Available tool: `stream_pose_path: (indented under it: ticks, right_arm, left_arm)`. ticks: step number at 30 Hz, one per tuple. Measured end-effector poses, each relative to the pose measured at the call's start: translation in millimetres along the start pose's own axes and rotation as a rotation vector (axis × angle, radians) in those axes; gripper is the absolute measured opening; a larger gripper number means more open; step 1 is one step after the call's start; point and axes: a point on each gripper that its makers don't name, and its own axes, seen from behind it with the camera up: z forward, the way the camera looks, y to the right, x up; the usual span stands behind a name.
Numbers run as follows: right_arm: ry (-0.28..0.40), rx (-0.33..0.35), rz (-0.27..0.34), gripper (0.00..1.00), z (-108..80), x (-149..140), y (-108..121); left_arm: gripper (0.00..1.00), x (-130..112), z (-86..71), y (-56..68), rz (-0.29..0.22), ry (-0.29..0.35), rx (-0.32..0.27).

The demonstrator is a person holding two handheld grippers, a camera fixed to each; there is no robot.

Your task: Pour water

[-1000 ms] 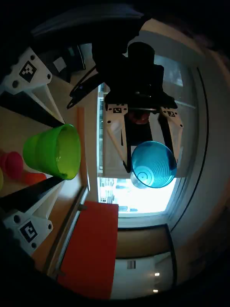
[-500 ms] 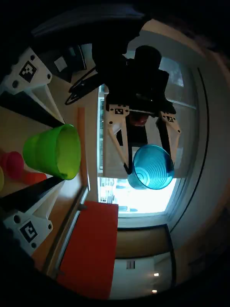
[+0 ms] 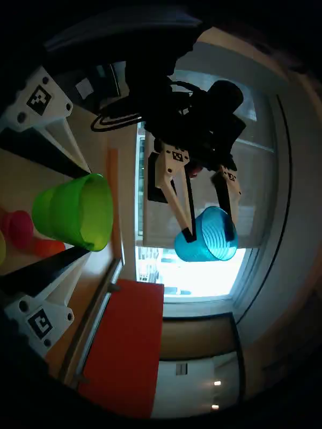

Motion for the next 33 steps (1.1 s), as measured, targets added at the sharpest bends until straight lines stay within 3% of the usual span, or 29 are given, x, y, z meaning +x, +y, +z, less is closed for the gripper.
stream_pose_path:
  ticks: [21, 33]
  right_arm:
    - [0.005, -0.012, -0.009, 0.9, -2.5, 5, 2]
    - [0.007, -0.025, -0.011, 0.89, -7.0, 8, 6]
  left_arm:
    - [0.86, -9, -3.6, -1.3, -0.371, -0.034, 0.0]
    - [0.86, -20, -6.4, -5.0, -0.68, -0.061, -0.006]
